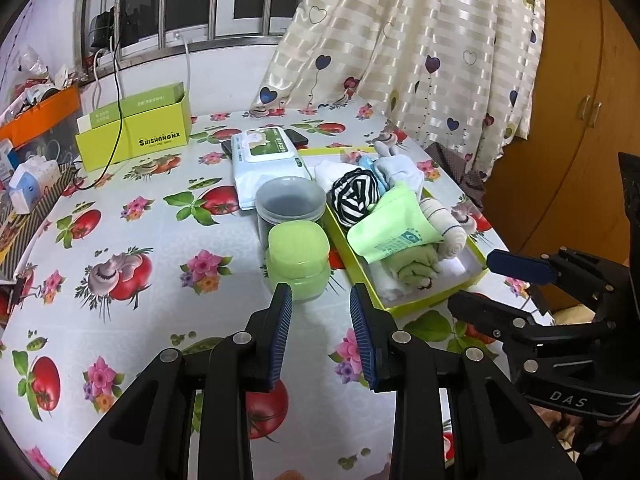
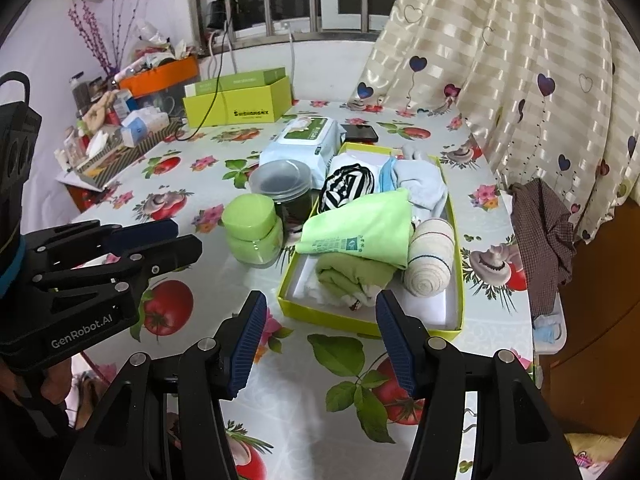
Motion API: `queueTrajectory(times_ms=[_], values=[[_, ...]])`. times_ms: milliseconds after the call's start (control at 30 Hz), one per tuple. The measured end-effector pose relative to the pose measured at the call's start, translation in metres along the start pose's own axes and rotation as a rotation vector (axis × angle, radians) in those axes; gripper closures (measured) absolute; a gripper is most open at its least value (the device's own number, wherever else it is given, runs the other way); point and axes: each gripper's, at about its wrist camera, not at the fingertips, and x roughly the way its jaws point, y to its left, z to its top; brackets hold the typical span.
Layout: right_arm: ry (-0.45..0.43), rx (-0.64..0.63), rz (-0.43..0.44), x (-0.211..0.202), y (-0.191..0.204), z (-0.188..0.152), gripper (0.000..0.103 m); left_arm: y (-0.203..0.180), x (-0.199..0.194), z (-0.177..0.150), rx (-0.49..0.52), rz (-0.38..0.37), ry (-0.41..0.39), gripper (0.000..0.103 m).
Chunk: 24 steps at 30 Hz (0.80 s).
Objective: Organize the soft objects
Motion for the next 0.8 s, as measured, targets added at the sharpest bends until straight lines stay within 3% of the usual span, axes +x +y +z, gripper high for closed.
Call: queueTrajectory(times_ms=[800], values=[[0.014, -0.008, 0.006, 0.0098, -0.0020, 0.0008, 0.046, 0.0014, 0.0072, 0.0003, 0.000, 0.022, 0.014, 0.071]])
